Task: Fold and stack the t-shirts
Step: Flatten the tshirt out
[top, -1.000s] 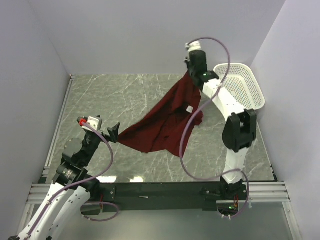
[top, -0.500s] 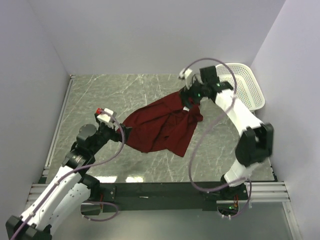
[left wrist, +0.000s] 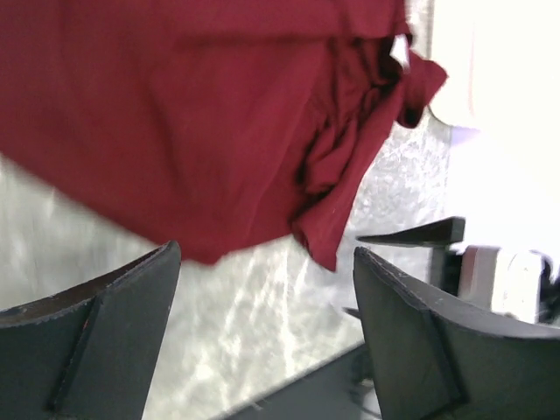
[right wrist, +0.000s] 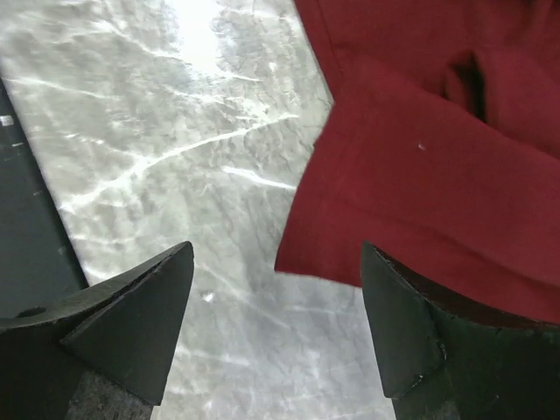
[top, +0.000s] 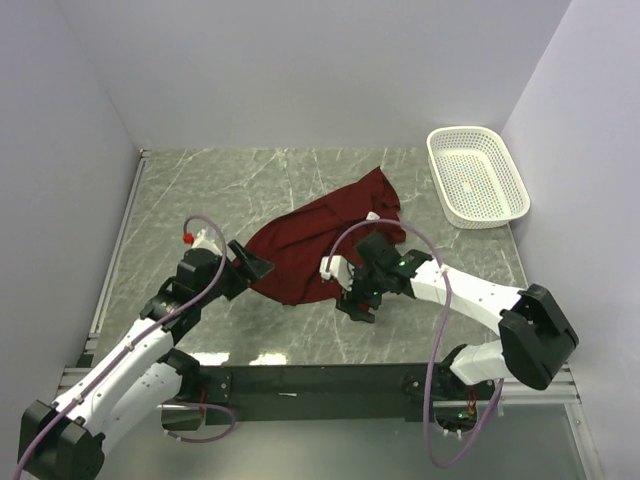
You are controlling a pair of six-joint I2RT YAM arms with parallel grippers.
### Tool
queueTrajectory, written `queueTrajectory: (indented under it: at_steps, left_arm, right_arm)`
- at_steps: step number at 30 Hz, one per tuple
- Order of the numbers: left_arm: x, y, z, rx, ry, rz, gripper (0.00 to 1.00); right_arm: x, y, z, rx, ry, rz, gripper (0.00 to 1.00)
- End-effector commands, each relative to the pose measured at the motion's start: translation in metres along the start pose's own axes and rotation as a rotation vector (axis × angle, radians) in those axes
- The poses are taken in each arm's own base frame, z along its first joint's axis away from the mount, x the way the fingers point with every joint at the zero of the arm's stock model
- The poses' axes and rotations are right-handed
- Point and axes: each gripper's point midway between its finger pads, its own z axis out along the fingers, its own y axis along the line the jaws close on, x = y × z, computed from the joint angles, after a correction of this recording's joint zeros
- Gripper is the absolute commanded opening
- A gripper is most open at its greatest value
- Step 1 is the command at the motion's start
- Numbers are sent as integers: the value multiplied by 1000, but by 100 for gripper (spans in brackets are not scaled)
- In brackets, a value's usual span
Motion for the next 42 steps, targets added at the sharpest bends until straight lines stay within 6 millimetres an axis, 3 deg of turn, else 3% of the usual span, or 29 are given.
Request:
queueTrajectory:
  at_steps: [1, 7, 14, 21, 23, 27, 29, 32, 36, 37, 38, 40, 41, 42]
  left_arm:
    - [6, 9, -4, -60, -26, -279, 85]
    - [21, 41, 3, -219, -15, -395, 83]
    - [32, 45, 13, -238, 18, -404, 80]
    - [42, 33, 22, -182, 84, -238, 78]
    - [46, 18, 21, -91, 115, -110, 79]
    - [56, -14, 14, 137, 165, 26, 79]
    - [61, -22, 12, 203, 184, 67, 80]
    - [70, -31, 14, 241, 223, 134, 81]
    - [95, -54, 22, 292, 295, 270, 81]
    - [108, -61, 21, 308, 324, 311, 82]
    - [112, -64, 25, 312, 327, 364, 82]
    - [125, -72, 35, 291, 353, 430, 82]
    - [129, -73, 39, 282, 358, 473, 82]
    - [135, -75, 47, 255, 382, 501, 81]
  right_arm:
    - [-3, -11, 14, 124, 30, -34, 83]
    - [16, -14, 33, 146, 172, -70, 74]
    - [30, -19, 40, 159, 259, -70, 54]
    - [57, -22, 32, 168, 358, -70, 18]
    - [65, -22, 21, 155, 379, -104, 12]
    - [116, -3, -30, -25, 526, -231, 9]
    - [133, -12, -59, 16, 527, -187, 0]
    - [159, -20, -102, 93, 551, -132, 0]
    - [173, -33, -143, 254, 516, -15, 0]
    - [175, -39, -150, 304, 504, 25, 2]
    - [180, -47, -161, 371, 490, 95, 17]
    - [177, -66, -176, 508, 431, 200, 28]
    - [169, -77, -186, 563, 372, 244, 41]
    - [169, -85, -195, 630, 317, 347, 45]
